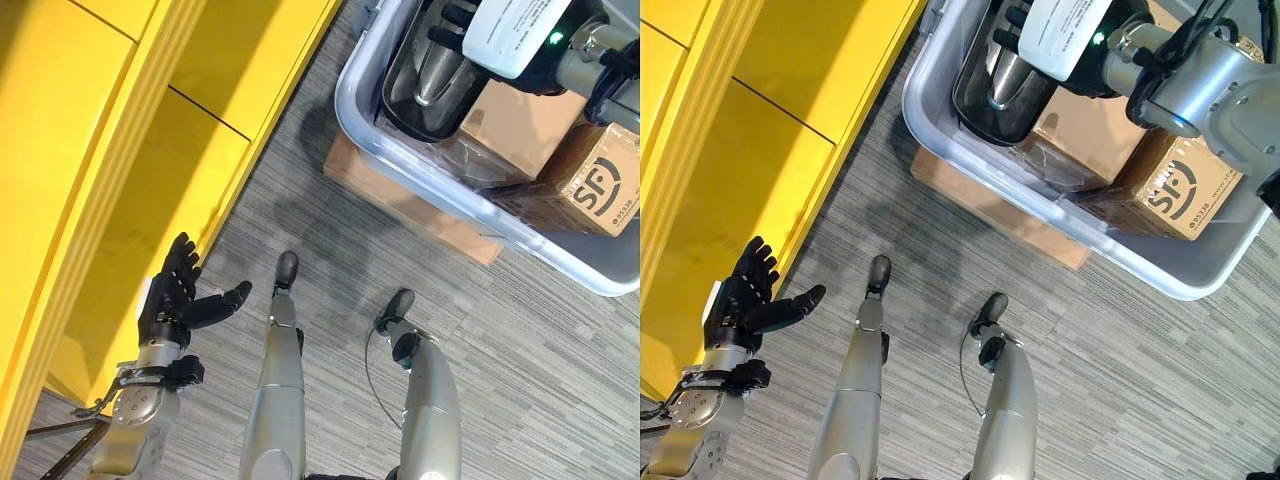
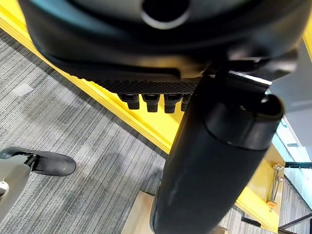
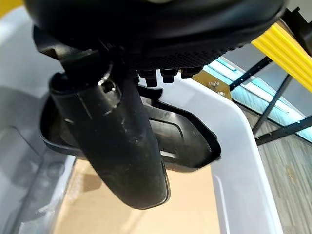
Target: Move parts from the plastic box to the shelf.
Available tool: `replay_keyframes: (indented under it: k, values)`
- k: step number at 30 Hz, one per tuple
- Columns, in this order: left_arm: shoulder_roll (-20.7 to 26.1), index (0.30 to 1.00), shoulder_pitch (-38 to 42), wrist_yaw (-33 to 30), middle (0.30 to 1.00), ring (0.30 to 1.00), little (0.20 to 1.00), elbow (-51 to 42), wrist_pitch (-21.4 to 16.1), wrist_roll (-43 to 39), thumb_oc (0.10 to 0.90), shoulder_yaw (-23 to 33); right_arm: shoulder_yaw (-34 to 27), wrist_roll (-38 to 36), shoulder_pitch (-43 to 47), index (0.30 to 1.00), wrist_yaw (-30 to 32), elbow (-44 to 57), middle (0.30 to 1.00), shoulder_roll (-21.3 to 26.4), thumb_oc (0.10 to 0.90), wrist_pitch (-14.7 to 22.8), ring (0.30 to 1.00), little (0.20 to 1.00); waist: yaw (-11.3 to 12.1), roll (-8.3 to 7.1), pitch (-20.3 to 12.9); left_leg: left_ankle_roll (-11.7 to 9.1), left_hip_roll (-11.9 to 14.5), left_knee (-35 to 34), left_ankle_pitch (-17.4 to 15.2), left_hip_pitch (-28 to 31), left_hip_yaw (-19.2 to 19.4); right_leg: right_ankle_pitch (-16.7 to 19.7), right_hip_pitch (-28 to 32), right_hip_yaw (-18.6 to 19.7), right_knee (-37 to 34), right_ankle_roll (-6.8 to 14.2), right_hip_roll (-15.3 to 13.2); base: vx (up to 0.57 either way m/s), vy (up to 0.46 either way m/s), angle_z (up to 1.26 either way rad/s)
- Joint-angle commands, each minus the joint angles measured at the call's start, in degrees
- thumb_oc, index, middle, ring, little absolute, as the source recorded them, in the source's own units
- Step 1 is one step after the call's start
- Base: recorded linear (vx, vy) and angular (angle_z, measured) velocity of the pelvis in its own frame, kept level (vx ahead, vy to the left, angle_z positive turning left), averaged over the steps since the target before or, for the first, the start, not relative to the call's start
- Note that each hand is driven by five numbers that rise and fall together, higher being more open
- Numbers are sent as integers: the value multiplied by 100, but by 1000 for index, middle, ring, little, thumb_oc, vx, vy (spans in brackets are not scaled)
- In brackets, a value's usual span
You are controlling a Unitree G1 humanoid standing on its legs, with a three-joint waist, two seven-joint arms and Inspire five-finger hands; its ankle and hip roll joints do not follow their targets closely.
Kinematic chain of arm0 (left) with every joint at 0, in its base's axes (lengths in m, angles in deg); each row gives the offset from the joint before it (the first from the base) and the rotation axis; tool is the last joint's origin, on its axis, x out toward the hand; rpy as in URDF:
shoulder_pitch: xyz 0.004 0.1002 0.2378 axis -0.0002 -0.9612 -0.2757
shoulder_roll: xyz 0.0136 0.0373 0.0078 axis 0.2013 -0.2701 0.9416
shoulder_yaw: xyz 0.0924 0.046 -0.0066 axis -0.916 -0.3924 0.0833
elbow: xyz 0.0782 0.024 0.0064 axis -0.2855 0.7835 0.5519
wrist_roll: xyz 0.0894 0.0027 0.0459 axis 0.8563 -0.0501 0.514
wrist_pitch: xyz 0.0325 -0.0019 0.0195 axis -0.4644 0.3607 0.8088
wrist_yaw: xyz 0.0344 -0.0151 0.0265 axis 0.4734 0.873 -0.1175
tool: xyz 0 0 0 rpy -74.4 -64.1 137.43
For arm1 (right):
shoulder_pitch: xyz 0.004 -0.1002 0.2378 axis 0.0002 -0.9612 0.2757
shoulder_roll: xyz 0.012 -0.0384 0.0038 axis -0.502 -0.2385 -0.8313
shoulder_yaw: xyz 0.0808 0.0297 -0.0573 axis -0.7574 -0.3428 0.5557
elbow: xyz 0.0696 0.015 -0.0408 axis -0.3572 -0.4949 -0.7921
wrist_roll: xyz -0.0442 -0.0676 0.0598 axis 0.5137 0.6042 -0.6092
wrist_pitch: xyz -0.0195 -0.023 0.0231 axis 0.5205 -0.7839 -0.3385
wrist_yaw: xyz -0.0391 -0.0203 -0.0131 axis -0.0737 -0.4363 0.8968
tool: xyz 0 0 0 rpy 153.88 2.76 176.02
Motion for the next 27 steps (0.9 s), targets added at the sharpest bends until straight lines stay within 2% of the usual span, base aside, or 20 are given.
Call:
replay_keyframes:
  k: [1, 27]
  values:
    - [513, 1000, -335, -157, 1000, 1000, 1000, -557, -580, 85, 900, 577, 25, 136, 866, 1000, 332, -311, 1000, 394, 900, -482, 1000, 1000, 241, -205, -22, 13, 120, 292, -590, 390, 202, -541, 1033, 444, -22, 538, -100, 0, 0, 0]
    - [292, 1000, -183, -292, 1000, 1000, 1000, -626, -746, 61, 900, 528, 25, 137, 629, 1000, 519, -1087, 1000, 149, 900, -718, 1000, 1000, 336, 95, -22, 39, -13, 252, -535, -168, 134, -495, 494, 467, -26, 567, -146, 4, 3, 2]
